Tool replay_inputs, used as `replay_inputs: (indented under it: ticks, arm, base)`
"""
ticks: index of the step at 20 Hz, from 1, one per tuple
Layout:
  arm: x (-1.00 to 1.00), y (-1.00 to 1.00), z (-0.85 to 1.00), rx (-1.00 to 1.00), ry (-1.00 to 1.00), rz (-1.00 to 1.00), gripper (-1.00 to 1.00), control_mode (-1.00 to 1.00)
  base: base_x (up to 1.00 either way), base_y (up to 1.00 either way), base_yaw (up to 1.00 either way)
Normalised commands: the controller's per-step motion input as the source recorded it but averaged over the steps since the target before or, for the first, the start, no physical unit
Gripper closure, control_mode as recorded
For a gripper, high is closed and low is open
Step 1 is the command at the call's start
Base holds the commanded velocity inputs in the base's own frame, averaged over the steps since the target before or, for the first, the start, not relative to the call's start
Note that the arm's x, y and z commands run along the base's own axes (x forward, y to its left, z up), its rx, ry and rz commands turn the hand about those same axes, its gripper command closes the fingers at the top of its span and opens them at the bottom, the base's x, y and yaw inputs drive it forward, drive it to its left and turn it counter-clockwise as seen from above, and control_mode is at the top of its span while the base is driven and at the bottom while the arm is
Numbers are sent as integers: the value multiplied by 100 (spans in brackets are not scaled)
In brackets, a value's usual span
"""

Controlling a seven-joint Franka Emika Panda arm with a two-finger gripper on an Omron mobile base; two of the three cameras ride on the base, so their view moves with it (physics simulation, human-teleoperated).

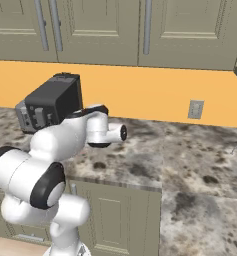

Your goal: Four empty soda cans are scattered around the kitchen. Gather all the cans and cluster them next to the stove for recycling.

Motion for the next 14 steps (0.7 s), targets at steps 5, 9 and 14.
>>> replay_inputs:
  ticks: [5, 9, 14]
  arm:
    - [-57, -6, 28, 0, -14, 3, 100, -100]
    - [-48, -5, 19, 0, -14, 0, 100, -100]
    - [-33, 0, 11, 0, -15, 0, 100, -100]
  base:
    - [0, 0, 0]
    - [0, 0, 0]
    - [0, 0, 0]
